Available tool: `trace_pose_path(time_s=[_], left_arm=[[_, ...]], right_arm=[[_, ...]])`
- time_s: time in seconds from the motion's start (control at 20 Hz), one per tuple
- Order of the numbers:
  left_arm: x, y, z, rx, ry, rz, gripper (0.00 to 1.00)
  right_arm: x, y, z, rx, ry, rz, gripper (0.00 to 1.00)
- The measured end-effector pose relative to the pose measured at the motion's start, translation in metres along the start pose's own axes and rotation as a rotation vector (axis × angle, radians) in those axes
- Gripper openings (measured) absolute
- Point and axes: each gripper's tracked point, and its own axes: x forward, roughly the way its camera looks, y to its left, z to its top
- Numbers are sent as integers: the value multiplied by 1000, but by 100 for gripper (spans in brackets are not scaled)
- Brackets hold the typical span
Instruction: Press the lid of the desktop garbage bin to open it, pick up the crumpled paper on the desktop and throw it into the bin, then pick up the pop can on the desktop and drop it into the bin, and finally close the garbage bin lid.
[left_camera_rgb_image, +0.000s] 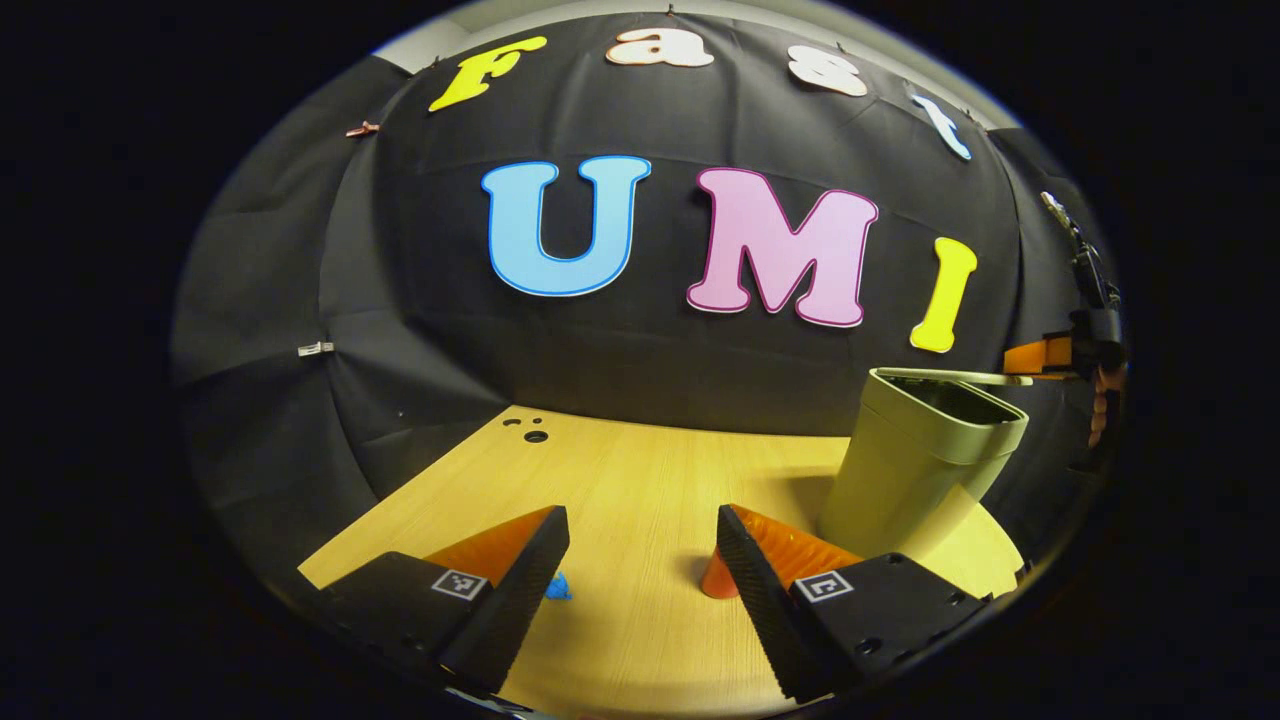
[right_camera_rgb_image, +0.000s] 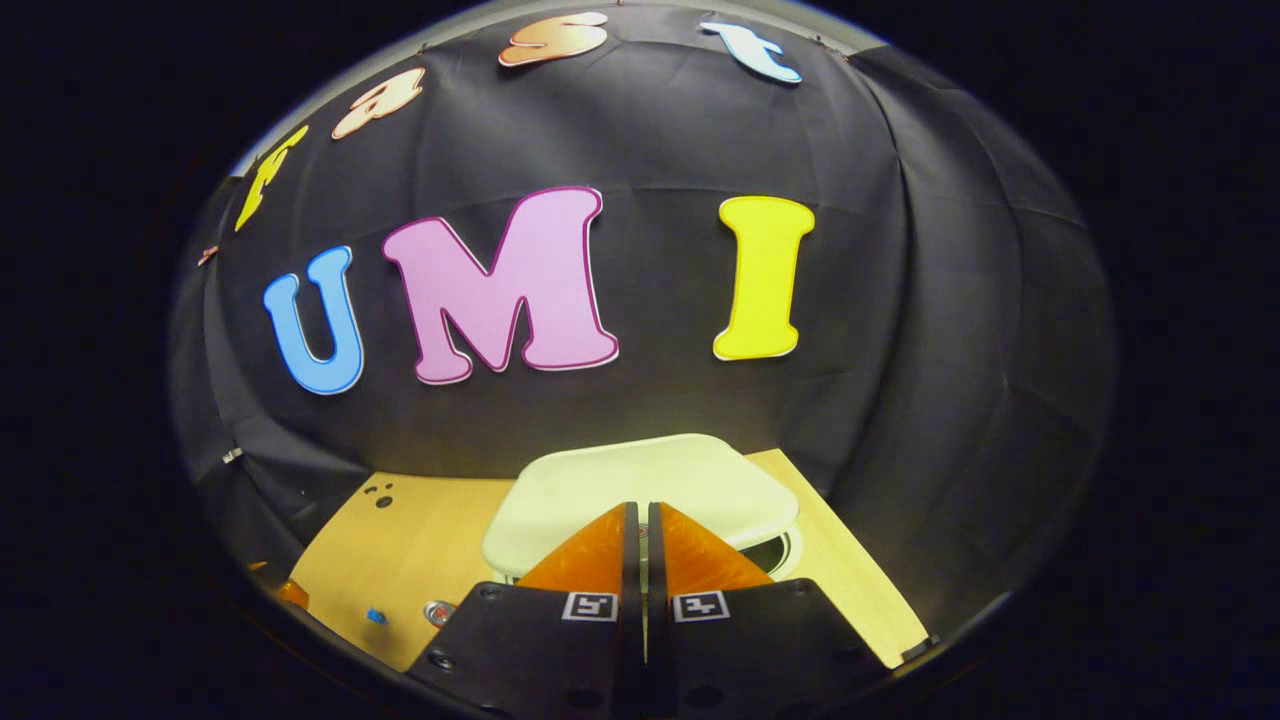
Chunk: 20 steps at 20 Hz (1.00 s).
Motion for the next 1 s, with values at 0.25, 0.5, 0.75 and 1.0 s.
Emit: trace_pose_path(time_s=[0.25,0.5,0.75,1.0], left_arm=[[-8,15,-4,8,-5,15,96],[-12,32,-11,-19,6,13,96],[-8,53,-18,-3,13,30,96],[4,63,-40,10,48,-7,96]], right_arm=[[-21,6,12,-11,-23,24,6],[-39,13,5,-30,-26,36,5],[-54,20,-8,-53,-28,46,5],[-68,29,-24,-68,-19,72,7]])
